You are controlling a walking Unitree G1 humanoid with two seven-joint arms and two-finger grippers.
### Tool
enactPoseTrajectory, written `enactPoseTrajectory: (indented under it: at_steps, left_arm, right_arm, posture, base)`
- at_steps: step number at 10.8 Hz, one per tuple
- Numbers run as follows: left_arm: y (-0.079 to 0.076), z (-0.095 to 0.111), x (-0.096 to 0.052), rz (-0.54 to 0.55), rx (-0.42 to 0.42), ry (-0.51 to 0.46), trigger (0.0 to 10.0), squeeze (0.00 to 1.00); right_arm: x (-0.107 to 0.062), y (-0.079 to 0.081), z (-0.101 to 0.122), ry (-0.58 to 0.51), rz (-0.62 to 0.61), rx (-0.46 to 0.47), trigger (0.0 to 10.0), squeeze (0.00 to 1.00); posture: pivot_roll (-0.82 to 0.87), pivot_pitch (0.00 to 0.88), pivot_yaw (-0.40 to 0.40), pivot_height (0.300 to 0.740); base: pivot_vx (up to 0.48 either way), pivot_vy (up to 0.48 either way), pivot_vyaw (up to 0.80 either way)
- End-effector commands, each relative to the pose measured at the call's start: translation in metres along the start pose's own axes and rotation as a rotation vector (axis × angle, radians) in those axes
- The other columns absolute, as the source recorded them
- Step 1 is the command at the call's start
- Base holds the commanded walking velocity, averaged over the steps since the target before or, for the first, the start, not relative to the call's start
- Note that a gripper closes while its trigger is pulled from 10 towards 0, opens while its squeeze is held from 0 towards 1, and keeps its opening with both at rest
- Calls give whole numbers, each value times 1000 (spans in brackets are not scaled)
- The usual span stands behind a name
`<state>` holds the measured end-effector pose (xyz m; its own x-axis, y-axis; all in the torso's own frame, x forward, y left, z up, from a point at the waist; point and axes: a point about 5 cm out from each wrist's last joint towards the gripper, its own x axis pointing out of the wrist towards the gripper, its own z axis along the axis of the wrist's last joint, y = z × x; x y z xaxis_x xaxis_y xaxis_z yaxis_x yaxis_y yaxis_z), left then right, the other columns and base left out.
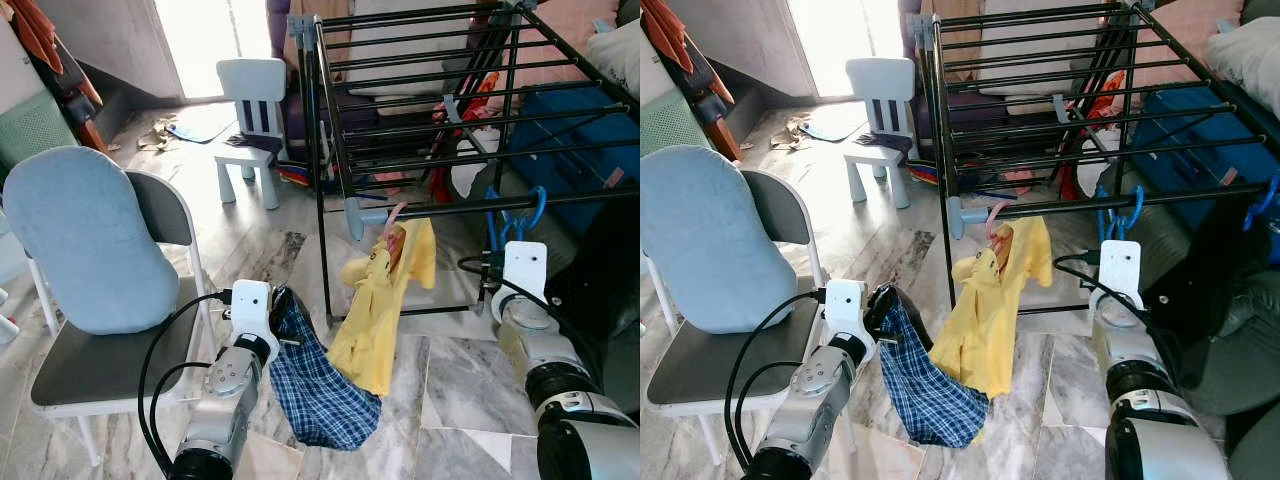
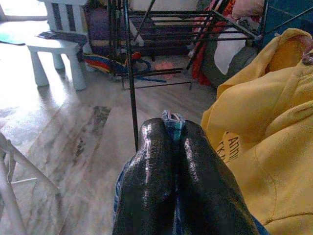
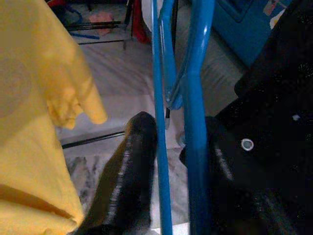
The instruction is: Hang hanger
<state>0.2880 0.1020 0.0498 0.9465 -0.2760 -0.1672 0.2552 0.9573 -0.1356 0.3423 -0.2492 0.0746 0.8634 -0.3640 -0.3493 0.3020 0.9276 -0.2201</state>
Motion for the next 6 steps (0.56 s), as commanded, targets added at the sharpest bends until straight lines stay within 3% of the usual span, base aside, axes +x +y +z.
enactPoseTrajectory:
  at_steps: [1, 6]
  left_arm:
    - [0, 1, 1, -1, 19, 4, 10000, 0]
    - [-2, 0, 2, -6, 19, 8, 10000, 0]
  right_arm:
    - [1, 3, 7, -13, 11, 1, 39, 0]
    - [1, 1, 5, -22, 10, 17, 0, 0]
  posture:
    - [-193, 0, 75, 740]
    - [-201, 0, 77, 740]
  base:
    - [0, 0, 0]
    - [0, 0, 0]
